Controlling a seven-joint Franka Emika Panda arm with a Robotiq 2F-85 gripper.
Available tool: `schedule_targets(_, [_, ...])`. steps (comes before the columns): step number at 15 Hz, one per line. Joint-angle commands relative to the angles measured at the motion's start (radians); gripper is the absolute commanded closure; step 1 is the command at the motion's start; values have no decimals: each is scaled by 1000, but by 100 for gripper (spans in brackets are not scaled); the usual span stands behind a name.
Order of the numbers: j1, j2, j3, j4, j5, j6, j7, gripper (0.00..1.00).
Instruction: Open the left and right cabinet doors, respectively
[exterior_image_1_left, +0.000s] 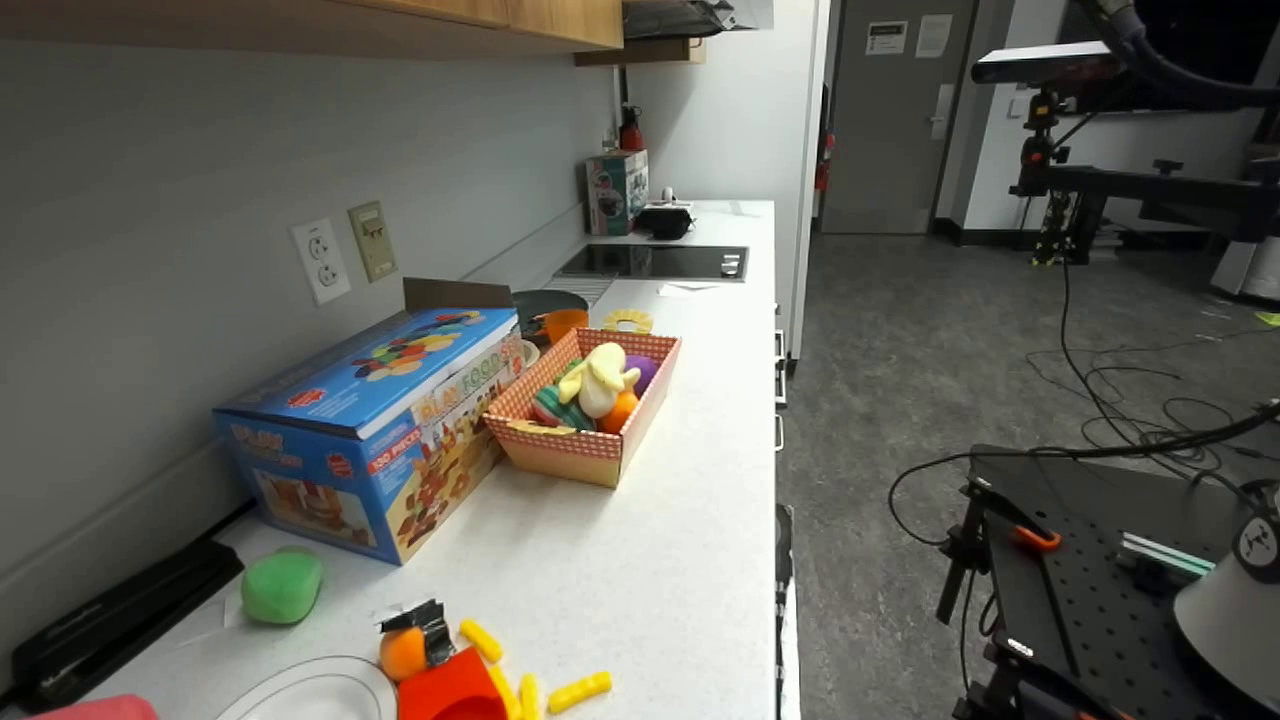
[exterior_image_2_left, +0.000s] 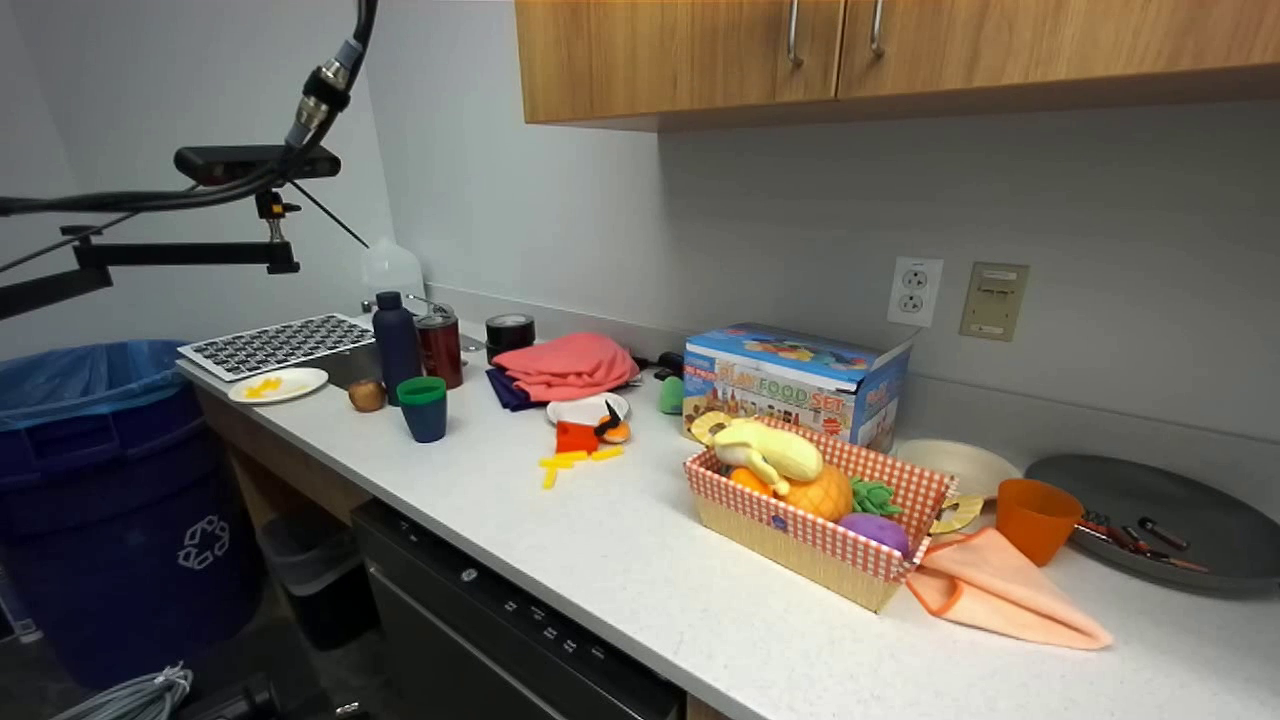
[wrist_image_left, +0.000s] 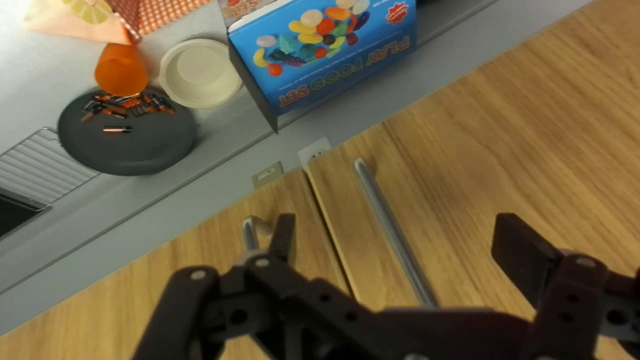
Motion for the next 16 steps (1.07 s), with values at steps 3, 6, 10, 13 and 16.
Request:
schedule_targets(3, [0,87,-5,53,184,26,-219,0])
schedule_targets(6, [-8,119,-2,82,290,-4,-337,0])
schedule_targets(10, [-25,140,-2,114,391,-54,-481,0])
schedule_targets(13, [-52,158,-7,155,506,-165,-532,0])
schedule_targets(16, [-87,161,-20,169,587,-295,-525,0])
